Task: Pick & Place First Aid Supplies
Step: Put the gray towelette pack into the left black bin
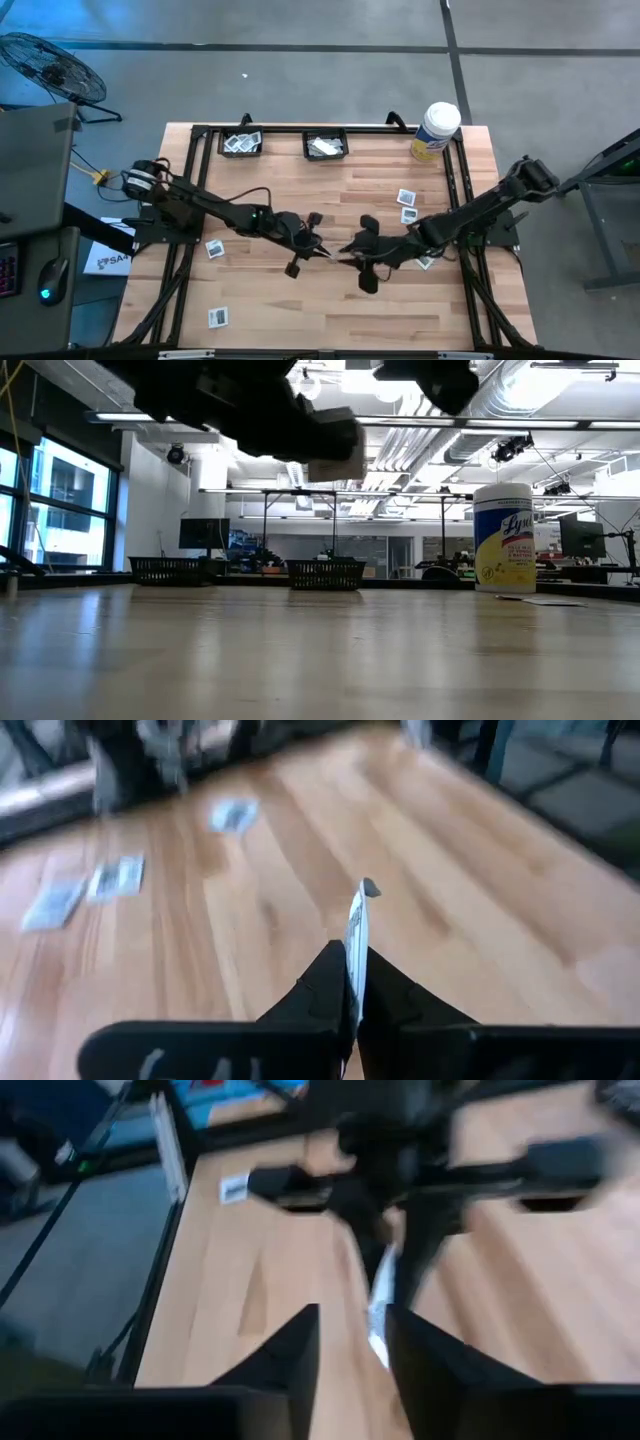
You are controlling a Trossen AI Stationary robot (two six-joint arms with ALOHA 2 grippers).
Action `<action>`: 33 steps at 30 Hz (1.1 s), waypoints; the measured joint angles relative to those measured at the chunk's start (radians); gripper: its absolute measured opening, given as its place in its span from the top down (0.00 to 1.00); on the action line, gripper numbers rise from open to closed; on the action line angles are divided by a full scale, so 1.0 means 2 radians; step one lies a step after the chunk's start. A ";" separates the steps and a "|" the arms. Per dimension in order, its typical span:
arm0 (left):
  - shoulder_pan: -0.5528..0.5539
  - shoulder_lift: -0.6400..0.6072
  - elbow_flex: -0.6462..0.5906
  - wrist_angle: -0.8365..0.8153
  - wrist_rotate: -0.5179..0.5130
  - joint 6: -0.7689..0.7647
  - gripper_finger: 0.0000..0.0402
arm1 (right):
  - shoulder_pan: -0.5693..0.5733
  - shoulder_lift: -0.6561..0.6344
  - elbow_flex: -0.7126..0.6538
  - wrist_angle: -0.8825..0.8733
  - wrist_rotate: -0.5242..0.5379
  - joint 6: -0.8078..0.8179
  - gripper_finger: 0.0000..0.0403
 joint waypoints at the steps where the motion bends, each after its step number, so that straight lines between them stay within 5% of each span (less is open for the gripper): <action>1: 0.000 -0.012 0.000 -0.028 -0.008 0.000 0.99 | 0.002 -0.011 0.000 -0.006 0.010 0.000 0.71; 9: 0.059 -0.126 0.000 -0.271 -0.099 -0.017 1.00 | 0.025 -0.036 0.000 -0.063 0.049 0.019 0.58; 16: 0.236 -0.172 0.000 -0.441 -0.341 -0.042 1.00 | 0.039 -0.003 0.000 -0.093 0.052 0.055 0.59; 23: 0.446 -0.113 -0.001 -0.447 -0.361 -0.048 1.00 | 0.034 0.024 0.000 -0.091 0.048 0.054 0.62; 33: 0.515 -0.023 0.000 -0.395 -0.364 -0.058 0.97 | 0.034 0.024 0.000 -0.078 0.045 0.054 0.61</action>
